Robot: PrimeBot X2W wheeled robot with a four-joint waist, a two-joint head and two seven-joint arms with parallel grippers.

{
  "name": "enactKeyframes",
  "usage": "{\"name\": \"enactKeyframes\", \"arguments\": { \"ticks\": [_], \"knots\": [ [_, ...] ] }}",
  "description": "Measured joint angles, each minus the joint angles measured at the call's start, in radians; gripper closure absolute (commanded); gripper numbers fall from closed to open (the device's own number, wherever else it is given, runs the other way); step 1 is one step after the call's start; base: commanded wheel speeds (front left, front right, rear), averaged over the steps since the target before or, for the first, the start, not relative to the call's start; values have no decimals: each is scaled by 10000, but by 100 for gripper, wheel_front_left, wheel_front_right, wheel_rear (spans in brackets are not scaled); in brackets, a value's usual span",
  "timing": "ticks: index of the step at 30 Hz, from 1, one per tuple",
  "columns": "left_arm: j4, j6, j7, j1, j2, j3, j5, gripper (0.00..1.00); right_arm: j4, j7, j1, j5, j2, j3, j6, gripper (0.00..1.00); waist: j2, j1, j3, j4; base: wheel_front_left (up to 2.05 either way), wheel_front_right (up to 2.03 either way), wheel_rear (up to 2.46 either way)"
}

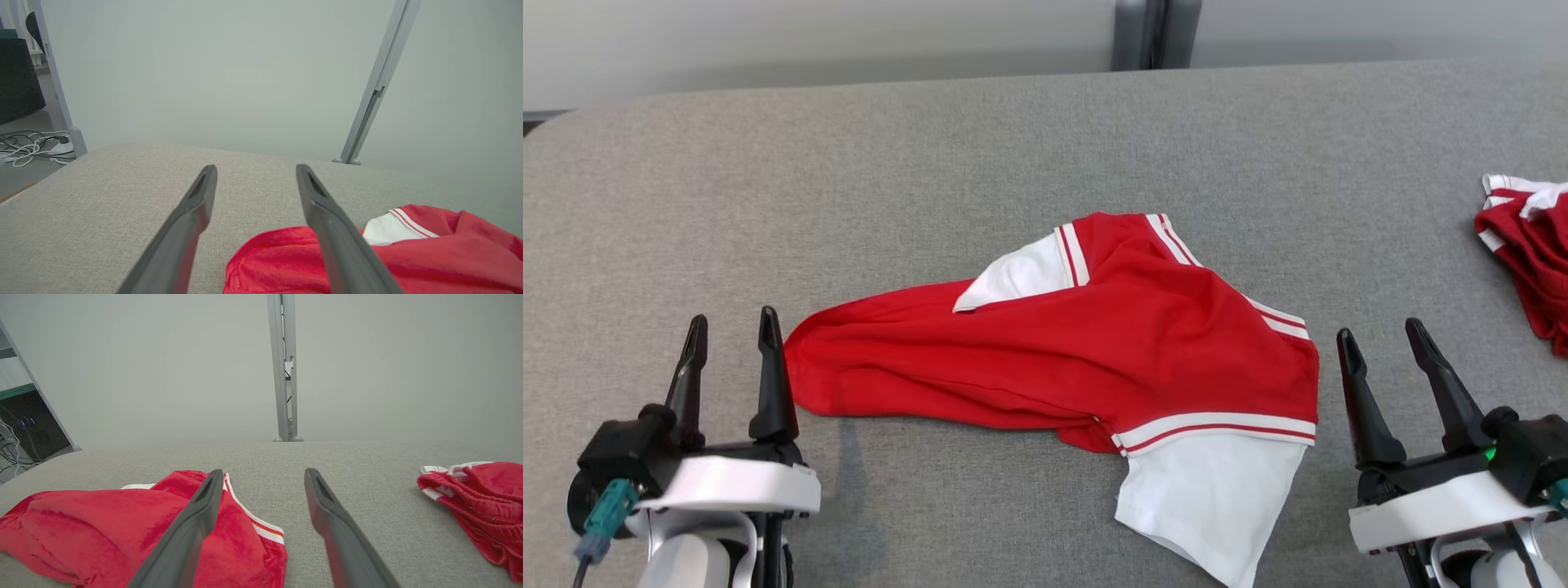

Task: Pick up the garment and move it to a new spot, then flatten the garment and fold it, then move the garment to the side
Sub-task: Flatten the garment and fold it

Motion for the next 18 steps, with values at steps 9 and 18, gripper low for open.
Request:
{"name": "enactKeyframes", "arguments": {
  "ticks": [9,18],
  "knots": [
    [-911,441,125,1188,-4,-163,420,0,-13,142,526,-151,8,-52,0,0,0,0,-562,131,0,0,0],
    [-1444,610,520,1553,48,-313,451,0,-48,228,646,-150,46,-65,0,0,0,0,-638,180,0,0,0]
  ]
}}
